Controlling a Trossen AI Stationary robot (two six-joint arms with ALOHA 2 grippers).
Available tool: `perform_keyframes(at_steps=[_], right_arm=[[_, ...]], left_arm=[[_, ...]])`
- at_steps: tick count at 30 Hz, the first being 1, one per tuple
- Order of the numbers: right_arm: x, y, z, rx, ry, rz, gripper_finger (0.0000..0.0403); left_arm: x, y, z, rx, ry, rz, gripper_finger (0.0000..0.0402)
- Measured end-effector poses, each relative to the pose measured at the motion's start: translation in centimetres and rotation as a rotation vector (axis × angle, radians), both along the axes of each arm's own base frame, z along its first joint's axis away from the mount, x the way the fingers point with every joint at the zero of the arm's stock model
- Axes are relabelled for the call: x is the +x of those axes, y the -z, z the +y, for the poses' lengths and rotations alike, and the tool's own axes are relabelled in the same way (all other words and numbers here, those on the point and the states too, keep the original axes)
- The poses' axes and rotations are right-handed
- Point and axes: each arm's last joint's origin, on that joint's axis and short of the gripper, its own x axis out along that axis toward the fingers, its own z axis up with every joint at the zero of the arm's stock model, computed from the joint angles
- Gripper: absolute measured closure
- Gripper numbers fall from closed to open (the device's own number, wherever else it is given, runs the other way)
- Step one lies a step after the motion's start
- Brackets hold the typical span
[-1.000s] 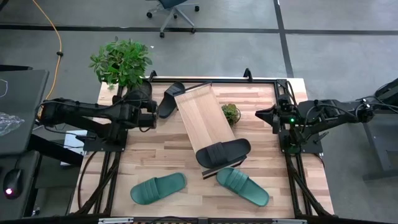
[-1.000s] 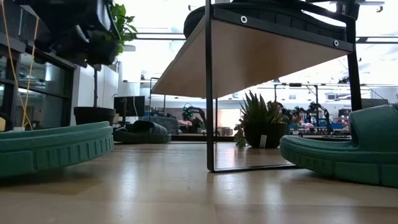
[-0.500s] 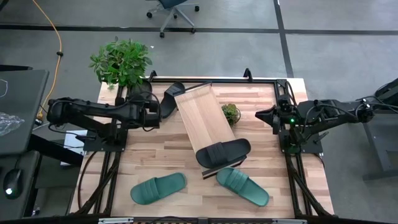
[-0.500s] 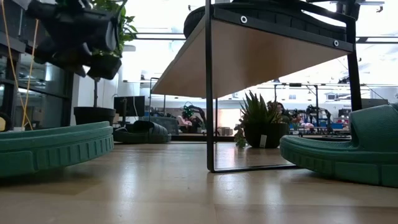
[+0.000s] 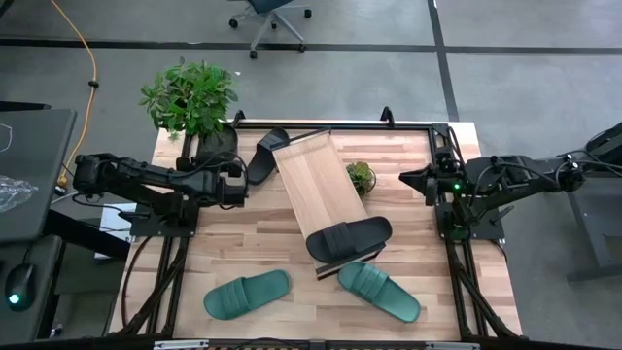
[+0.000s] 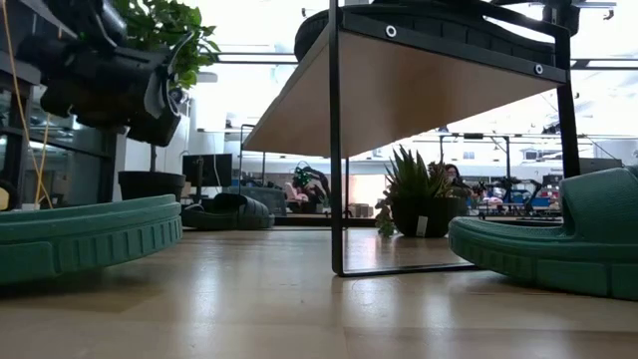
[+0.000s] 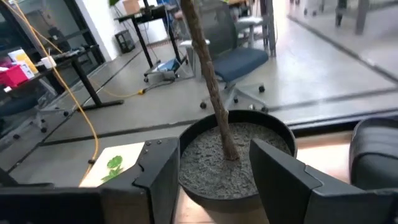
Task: Pick and place slides into the shelf
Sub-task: Adjust the black vase plant
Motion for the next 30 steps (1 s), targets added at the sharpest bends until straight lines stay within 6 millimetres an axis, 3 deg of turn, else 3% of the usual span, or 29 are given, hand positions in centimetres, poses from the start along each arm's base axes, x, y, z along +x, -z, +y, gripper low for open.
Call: perform_keyframes(at_steps=[12,20,30], right_arm=[[0.0,0.0,0.0,0.010,-0.002,-0.001,0.0343],[0.0,0.0,0.0,-0.001,-0.006,0.002,0.0343],[0.0,0.0,0.0,-0.007,-0.012,0.004,0.0343]], left_arm=[[0.0,0.2,0.3,0.100,0.003,0.046,0.0218],[0.2,0.2,1.3,0.081,-0.048,0.053,0.0218],[2.0,0.3,1.8,-0.030,0.023,0.147,0.0218]])
